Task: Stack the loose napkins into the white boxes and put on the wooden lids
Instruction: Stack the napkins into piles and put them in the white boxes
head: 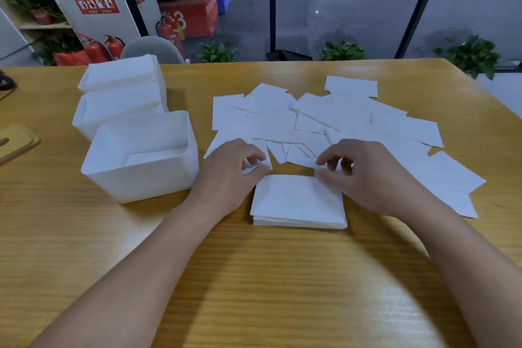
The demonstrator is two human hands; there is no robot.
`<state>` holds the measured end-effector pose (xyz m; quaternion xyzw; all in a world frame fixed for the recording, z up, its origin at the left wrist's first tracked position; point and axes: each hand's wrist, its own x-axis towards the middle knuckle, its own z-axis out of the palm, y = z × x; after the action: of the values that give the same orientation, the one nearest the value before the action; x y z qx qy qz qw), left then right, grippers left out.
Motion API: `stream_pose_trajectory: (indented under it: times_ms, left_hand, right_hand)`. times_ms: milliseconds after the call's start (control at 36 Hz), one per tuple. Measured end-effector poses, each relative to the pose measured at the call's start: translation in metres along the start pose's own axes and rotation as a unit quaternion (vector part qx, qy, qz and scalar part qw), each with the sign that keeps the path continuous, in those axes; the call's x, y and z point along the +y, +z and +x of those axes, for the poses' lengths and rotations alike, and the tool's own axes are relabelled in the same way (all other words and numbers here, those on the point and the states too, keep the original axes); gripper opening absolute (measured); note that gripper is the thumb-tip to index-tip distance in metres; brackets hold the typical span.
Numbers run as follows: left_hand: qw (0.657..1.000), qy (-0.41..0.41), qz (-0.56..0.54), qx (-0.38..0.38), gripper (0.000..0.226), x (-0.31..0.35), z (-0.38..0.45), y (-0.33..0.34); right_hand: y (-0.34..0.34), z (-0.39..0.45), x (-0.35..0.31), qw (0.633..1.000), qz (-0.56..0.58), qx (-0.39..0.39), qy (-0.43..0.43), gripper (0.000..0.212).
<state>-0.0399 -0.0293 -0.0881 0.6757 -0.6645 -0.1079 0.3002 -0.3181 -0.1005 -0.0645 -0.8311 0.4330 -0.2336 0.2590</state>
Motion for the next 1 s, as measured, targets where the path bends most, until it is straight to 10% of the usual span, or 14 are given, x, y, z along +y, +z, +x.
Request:
stream_pose_trajectory:
  times_ms: [306,556,778,1000]
  left_hand:
    - [0.994,0.043,0.102,-0.006,0.016,0.0,0.009,-0.003]
    - [0.985,0.09,-0.146,0.027,0.01,0.033,-0.009,-0.015]
    - [0.954,0.058,-0.293,0.021,0.01,0.035,-0.01,-0.014]
    - [0.964,0.089,-0.246,0.035,0.033,0.032,-0.015,-0.014]
  right_hand:
    - [0.01,-0.002,-0.007,0.999,-0.019,-0.016,-0.028,0.01]
    - [0.026,0.0,-0.012,0.994,-0.036,0.049,-0.093,0.065]
    - [0.02,0.001,-0.011,0.989,0.001,0.099,-0.107,0.004]
    - [0.019,0.0,-0.014,0.987,0.014,0.12,-0.107,0.007]
